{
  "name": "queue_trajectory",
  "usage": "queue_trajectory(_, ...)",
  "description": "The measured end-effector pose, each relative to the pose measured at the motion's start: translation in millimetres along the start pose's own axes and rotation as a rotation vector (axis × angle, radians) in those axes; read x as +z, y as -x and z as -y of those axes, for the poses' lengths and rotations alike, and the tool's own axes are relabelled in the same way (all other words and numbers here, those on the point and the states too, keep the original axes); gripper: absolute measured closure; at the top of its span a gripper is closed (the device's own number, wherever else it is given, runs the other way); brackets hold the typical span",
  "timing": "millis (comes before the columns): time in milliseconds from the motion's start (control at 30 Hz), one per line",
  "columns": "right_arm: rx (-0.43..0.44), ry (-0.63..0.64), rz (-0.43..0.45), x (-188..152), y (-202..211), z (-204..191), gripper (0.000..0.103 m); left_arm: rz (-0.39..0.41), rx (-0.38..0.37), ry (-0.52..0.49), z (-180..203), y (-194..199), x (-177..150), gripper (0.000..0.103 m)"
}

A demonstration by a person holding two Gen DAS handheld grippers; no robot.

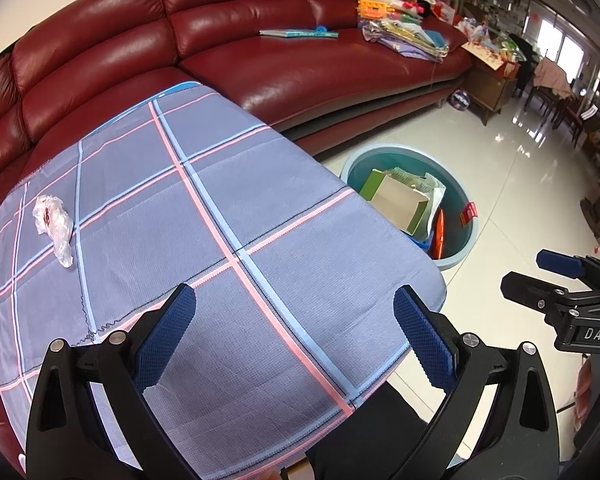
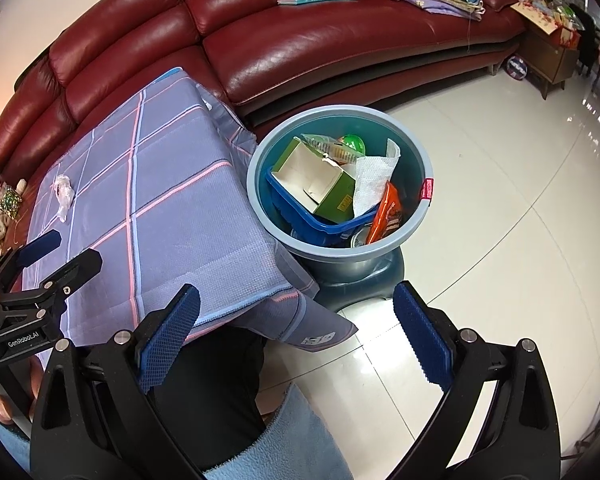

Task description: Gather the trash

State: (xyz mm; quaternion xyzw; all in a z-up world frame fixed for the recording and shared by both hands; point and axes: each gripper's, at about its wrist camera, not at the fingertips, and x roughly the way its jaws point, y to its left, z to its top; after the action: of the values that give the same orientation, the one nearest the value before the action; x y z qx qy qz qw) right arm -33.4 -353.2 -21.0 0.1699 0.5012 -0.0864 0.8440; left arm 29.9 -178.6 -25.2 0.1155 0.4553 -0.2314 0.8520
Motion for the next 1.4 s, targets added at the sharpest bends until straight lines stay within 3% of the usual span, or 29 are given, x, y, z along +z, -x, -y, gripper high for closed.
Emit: queue_trajectory(1400,-0.014,0.023,-0.017,4.6,-3.5,-5.9,0.01,-0.008,0.038,-0.034,5.6,-4.4,-0.8,0.004)
